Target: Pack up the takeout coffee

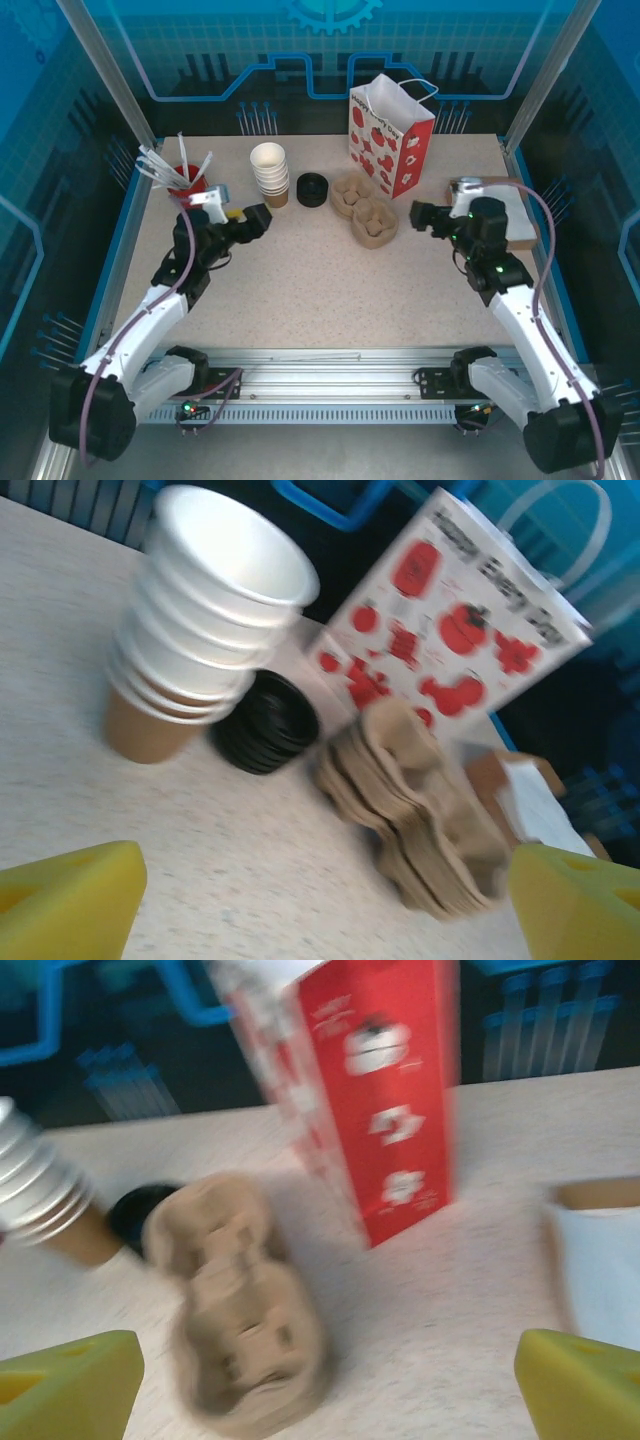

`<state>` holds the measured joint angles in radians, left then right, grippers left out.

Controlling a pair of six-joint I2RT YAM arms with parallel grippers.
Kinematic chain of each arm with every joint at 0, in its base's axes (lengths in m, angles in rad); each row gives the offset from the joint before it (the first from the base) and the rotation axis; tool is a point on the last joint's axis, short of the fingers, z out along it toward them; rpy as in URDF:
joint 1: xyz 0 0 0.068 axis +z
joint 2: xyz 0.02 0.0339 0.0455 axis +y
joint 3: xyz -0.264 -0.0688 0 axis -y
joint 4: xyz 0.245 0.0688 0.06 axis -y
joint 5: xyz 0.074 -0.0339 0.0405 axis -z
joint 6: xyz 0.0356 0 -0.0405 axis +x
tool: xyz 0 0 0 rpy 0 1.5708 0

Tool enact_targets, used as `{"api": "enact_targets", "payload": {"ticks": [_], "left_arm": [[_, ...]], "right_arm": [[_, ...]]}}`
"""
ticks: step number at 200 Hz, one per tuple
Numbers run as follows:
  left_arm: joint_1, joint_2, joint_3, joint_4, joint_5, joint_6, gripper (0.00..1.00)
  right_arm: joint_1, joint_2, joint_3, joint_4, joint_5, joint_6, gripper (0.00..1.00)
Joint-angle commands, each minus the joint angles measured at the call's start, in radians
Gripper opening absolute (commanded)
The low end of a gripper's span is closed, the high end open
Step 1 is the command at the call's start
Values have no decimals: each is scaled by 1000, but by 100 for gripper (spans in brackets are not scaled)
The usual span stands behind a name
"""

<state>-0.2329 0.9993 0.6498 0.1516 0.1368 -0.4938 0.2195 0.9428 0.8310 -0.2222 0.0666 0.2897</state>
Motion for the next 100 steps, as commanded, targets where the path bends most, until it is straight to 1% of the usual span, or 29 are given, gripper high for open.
{"api": "enact_targets", "payload": {"ticks": [1,10,23,38,49,62,73,80,100], "left_arm": [[-58,43,117,-167,54,53,92],[-80,57,153,-205,50,82,91],[-113,76,200,-255,29,126,91],[-136,101,245,-297,-4,169,91],[-136,131,278,-331,-24,189,91],[-137,175,340,-399,-90,225,89],[-128,208,390,-433,-156,251,88],[-112,230,418,-445,-179,259,88],[-27,305,502,-464,-154,238,86]], "right_arm": [[145,99,151,-232,41,-97,95],[191,140,193,-270,85,-120,94],[234,192,240,-292,93,-150,93],[254,265,290,-289,37,-189,91],[263,326,333,-290,-4,-197,87],[289,398,388,-284,-27,-202,84],[323,448,424,-267,-18,-211,83],[336,480,449,-256,-24,-214,83],[356,561,535,-259,-52,-200,82]]}}
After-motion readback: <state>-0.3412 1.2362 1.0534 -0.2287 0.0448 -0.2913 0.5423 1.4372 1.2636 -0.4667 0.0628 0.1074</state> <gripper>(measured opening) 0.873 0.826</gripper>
